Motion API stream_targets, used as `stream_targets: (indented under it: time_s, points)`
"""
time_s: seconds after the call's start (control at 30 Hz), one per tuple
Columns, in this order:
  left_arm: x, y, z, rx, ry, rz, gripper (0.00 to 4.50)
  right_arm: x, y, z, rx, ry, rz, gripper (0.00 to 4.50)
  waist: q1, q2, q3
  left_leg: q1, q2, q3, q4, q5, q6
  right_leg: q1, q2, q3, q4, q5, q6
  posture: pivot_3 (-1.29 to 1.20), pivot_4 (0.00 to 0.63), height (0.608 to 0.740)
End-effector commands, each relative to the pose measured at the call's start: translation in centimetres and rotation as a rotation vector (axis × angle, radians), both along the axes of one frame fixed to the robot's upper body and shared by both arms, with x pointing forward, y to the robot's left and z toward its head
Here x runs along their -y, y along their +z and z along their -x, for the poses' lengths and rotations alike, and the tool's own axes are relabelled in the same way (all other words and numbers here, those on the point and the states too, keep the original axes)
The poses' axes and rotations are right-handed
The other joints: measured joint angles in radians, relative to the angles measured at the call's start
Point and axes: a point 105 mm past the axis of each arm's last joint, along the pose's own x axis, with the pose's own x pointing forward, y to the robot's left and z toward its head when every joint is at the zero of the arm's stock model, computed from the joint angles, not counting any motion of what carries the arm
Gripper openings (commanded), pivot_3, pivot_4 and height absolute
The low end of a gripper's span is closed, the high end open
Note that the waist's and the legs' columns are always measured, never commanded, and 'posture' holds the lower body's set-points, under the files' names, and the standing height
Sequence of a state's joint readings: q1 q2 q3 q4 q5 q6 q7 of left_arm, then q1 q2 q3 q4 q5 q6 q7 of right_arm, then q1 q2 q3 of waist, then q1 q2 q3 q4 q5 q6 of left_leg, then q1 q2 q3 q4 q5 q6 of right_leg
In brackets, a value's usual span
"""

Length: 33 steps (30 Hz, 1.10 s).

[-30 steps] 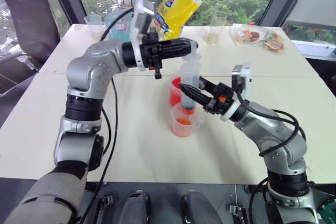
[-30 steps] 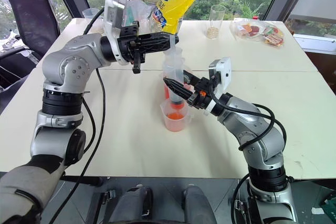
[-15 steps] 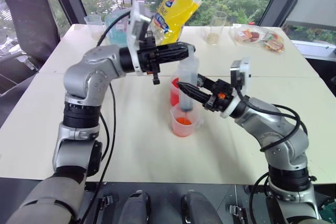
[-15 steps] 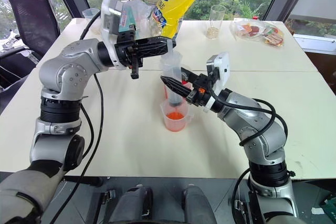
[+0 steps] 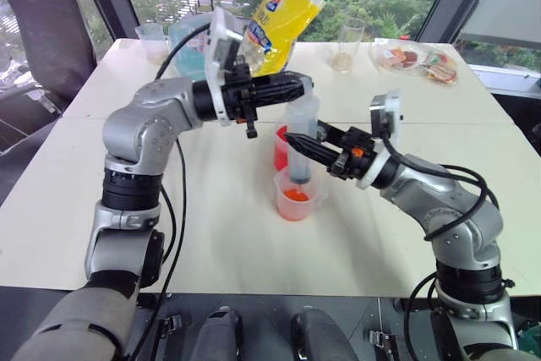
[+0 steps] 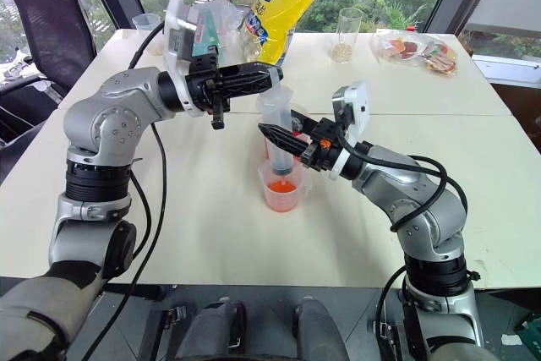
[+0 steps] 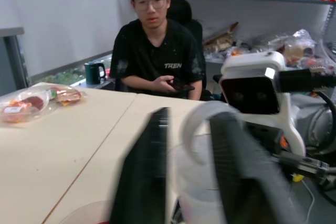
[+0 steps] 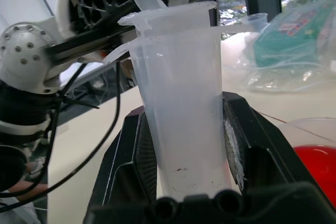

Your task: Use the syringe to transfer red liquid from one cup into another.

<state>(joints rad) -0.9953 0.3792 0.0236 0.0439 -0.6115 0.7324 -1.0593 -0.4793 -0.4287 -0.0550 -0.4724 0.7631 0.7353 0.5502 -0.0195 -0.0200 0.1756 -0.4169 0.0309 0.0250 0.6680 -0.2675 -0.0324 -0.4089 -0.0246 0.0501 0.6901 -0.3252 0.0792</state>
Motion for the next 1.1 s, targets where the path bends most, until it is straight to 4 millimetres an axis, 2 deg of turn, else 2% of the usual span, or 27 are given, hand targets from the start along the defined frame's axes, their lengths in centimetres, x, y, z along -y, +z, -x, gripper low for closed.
stream_targets:
  time_s: [0.03, 0.07, 0.17, 0.37, 0.57, 0.63, 0.7, 0.83, 0.97, 1.1]
  points:
    - [0.4, 0.0, 1.0, -0.018, -0.061, -0.028, 2.77, 0.0, 2.5, 1.0, 0.114, 0.009, -0.067, 1.38, 0.000, 0.000, 0.000, 0.000, 0.000, 0.000, 0.000, 0.000, 0.000, 0.000, 0.000, 0.000, 0.000, 0.000, 0.000, 0.00, 0.150, 0.740]
    - [-0.2, 0.3, 0.9, -0.013, -0.043, -0.026, 3.31, 0.0, 2.3, 1.0, 0.105, 0.011, -0.067, 1.38, 0.000, 0.000, 0.000, 0.000, 0.000, 0.000, 0.000, 0.000, 0.000, 0.000, 0.000, 0.000, 0.000, 0.000, 0.000, 0.00, 0.150, 0.740]
    - [-2.0, 0.7, 0.7, 0.001, 0.011, -0.034, 4.48, 0.0, 1.9, 1.0, 0.092, 0.011, -0.064, 1.38, 0.001, 0.000, 0.000, 0.000, 0.000, 0.000, 0.000, 0.000, 0.000, 0.000, 0.000, 0.000, 0.000, 0.000, 0.000, 0.00, 0.150, 0.740]
    - [-4.3, 0.8, 1.0, 0.014, 0.074, -0.052, 4.48, 0.5, 2.1, 0.7, 0.095, -0.004, -0.061, 1.38, 0.001, 0.000, 0.000, 0.000, 0.000, 0.000, 0.000, 0.000, 0.000, 0.000, 0.000, 0.000, 0.000, 0.000, 0.000, 0.00, 0.150, 0.740]
    - [-5.4, -0.1, 0.8, -0.009, 0.128, -0.042, 4.48, 2.0, 6.9, -1.0, -0.002, -0.072, -0.221, 1.38, 0.001, 0.000, 0.000, 0.000, 0.000, 0.000, 0.000, 0.000, 0.000, 0.000, -0.001, 0.000, 0.001, 0.000, 0.000, 0.00, 0.150, 0.740]
    - [-5.5, -0.8, 0.5, -0.013, 0.144, -0.050, 4.48, 3.6, 8.5, -2.7, -0.070, -0.163, -0.242, 1.38, 0.001, 0.000, 0.000, 0.001, 0.000, 0.000, 0.000, 0.000, 0.000, 0.000, -0.002, 0.000, 0.001, 0.000, 0.000, 0.00, 0.150, 0.740]
    - [-5.3, -1.3, 0.6, -0.015, 0.147, -0.054, 4.48, 5.2, 8.9, -4.4, -0.162, -0.259, -0.228, 1.38, 0.001, 0.000, 0.000, 0.001, 0.000, 0.000, 0.000, 0.000, 0.000, 0.000, -0.002, 0.000, 0.001, 0.000, 0.000, 0.00, 0.150, 0.740]
    - [-4.9, -2.2, 0.9, -0.014, 0.137, -0.060, 4.48, 9.7, 6.9, -7.6, -0.398, -0.530, -0.046, 1.38, 0.007, 0.000, 0.000, 0.000, 0.000, 0.000, -0.001, 0.000, 0.001, 0.001, -0.003, -0.001, -0.002, 0.000, 0.000, 0.00, 0.150, 0.740]
    - [-4.7, -2.4, 1.2, -0.021, 0.121, -0.050, 4.48, 12.6, 2.7, -8.7, -0.600, -0.674, 0.173, 1.38, 0.005, 0.000, 0.000, -0.002, 0.000, 0.001, -0.002, -0.001, 0.002, 0.000, -0.003, 0.000, -0.005, 0.000, 0.000, 0.00, 0.150, 0.740]
    - [-4.7, -2.6, 1.3, -0.019, 0.124, -0.048, 4.48, 14.5, -1.4, -8.8, -0.781, -0.738, 0.325, 1.38, -0.002, 0.000, 0.000, -0.003, 0.000, 0.002, -0.002, -0.001, 0.002, -0.003, -0.002, 0.001, -0.005, 0.000, 0.000, 0.00, 0.150, 0.740]
